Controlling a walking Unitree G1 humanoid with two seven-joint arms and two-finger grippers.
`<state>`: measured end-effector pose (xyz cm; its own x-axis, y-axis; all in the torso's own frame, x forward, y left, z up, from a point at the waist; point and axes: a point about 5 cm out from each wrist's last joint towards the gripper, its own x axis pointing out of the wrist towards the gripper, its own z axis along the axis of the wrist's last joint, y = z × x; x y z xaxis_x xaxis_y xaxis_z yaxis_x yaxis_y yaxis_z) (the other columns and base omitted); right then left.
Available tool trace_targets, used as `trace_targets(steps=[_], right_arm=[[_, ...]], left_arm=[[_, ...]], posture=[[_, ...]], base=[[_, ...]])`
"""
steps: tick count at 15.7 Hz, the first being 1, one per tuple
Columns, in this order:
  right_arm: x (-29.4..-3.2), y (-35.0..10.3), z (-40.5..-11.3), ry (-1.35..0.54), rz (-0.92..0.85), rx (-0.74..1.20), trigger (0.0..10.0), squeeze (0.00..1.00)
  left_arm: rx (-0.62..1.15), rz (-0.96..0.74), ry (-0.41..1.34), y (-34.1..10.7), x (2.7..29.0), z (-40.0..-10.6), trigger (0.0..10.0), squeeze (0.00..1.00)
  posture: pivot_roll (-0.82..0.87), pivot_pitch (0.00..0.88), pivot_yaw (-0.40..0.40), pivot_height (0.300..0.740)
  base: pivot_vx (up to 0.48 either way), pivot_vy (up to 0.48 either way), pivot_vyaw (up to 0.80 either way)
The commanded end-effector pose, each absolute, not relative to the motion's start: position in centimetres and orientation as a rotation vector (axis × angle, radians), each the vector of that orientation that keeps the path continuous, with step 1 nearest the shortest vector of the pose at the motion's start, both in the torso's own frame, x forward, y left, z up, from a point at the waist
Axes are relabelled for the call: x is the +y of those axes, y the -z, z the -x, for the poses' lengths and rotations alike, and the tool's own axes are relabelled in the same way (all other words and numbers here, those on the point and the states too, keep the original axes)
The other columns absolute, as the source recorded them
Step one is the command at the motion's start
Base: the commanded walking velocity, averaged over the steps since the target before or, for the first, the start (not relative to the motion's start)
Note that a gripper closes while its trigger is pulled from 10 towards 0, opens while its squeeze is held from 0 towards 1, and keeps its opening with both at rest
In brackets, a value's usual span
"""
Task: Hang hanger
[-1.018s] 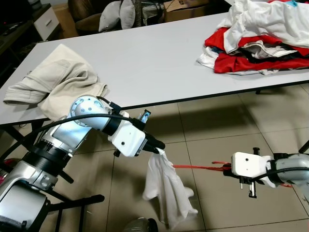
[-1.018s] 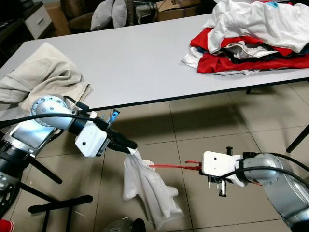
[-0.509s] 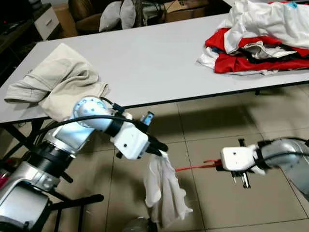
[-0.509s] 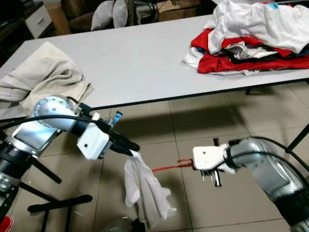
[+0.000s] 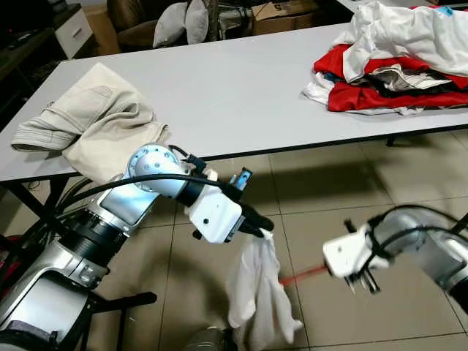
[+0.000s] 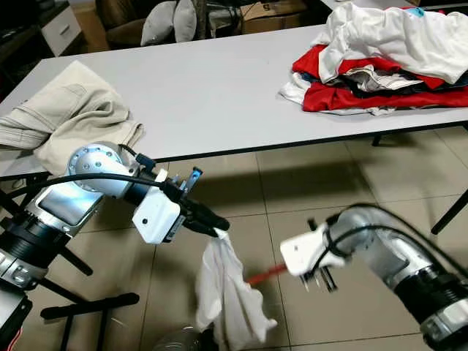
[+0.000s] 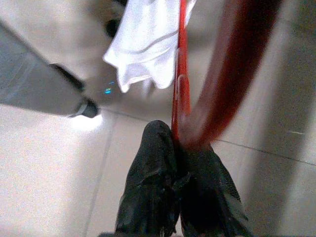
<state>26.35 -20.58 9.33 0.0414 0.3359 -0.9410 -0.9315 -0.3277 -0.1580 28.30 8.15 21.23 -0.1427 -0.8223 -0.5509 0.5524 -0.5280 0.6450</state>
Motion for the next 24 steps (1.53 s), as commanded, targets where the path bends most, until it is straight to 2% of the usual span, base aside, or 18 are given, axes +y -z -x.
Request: trace_targets(steps=[1, 3, 6, 8, 11, 12, 15, 17, 20, 22, 24], right_arm=[[-20.7, -8.8, -25.9, -1.561, 1.259, 0.730, 10.0, 0.00], [-21.0, -8.0, -24.9, -1.585, 1.222, 0.773, 10.0, 0.00], [-22.7, -5.4, -22.7, -1.449, 0.887, 0.884, 10.0, 0.00], [-23.7, -3.6, -21.5, -1.143, 0.460, 0.893, 10.0, 0.00], [-24.7, -2.2, -20.7, -0.880, 0.185, 0.911, 10.0, 0.00], [-25.0, -1.6, -20.5, -0.668, -0.049, 0.857, 10.0, 0.00], [-24.7, -2.3, -20.1, -0.516, -0.346, 0.761, 10.0, 0.00], [-24.8, -2.7, -19.9, -0.417, -0.439, 0.727, 10.0, 0.00], [-25.3, -5.3, -23.0, -0.192, -0.684, 0.505, 10.0, 0.00], [-25.0, -7.6, -25.1, -0.149, -0.762, 0.389, 10.0, 0.00], [-24.4, -9.7, -27.6, -0.077, -0.915, 0.280, 10.0, 0.00]], left_arm=[[-0.414, -1.141, 1.781, -22.7, 8.1, -28.4, 0.0, 0.00], [-0.436, -1.134, 1.750, -23.4, 8.1, -28.5, 0.0, 0.00], [-0.435, -1.074, 1.651, -23.5, 8.8, -29.0, 0.0, 0.00], [-0.405, -1.039, 1.590, -22.5, 9.4, -28.9, 0.0, 0.00], [-0.393, -1.013, 1.578, -22.0, 9.6, -28.5, 0.0, 0.00], [-0.368, -1.028, 1.551, -21.5, 10.1, -28.6, 0.0, 0.00], [-0.324, -1.113, 1.447, -21.2, 11.3, -29.9, 0.0, 0.00], [-0.320, -1.120, 1.392, -21.4, 11.6, -30.5, 0.0, 0.00], [-0.323, -1.069, 1.402, -19.9, 10.6, -29.9, 0.0, 0.00], [-0.305, -1.045, 1.407, -18.0, 9.9, -29.3, 0.0, 0.00], [-0.268, -1.009, 1.377, -15.8, 9.3, -28.9, 0.0, 0.00]], posture=[[0.07, 0.027, 0.133, 0.740], [0.06, 0.020, 0.132, 0.740], [0.02, 0.004, 0.134, 0.740], [0.00, 0.005, 0.141, 0.740], [-0.01, 0.006, 0.143, 0.740], [-0.01, 0.005, 0.142, 0.740], [-0.02, 0.000, 0.136, 0.740], [-0.03, 0.000, 0.137, 0.740], [-0.04, 0.000, 0.144, 0.740], [-0.05, 0.000, 0.145, 0.740], [-0.06, 0.000, 0.144, 0.740]], base=[[0.000, 0.000, 0.00], [0.000, 0.000, 0.00], [0.000, 0.000, 0.00], [0.000, 0.000, 0.00], [0.000, 0.000, 0.00], [0.000, 0.000, 0.00], [0.000, 0.000, 0.00], [0.000, 0.000, 0.00], [0.000, 0.000, 0.00], [0.000, 0.000, 0.00], [0.000, 0.000, 0.00]])
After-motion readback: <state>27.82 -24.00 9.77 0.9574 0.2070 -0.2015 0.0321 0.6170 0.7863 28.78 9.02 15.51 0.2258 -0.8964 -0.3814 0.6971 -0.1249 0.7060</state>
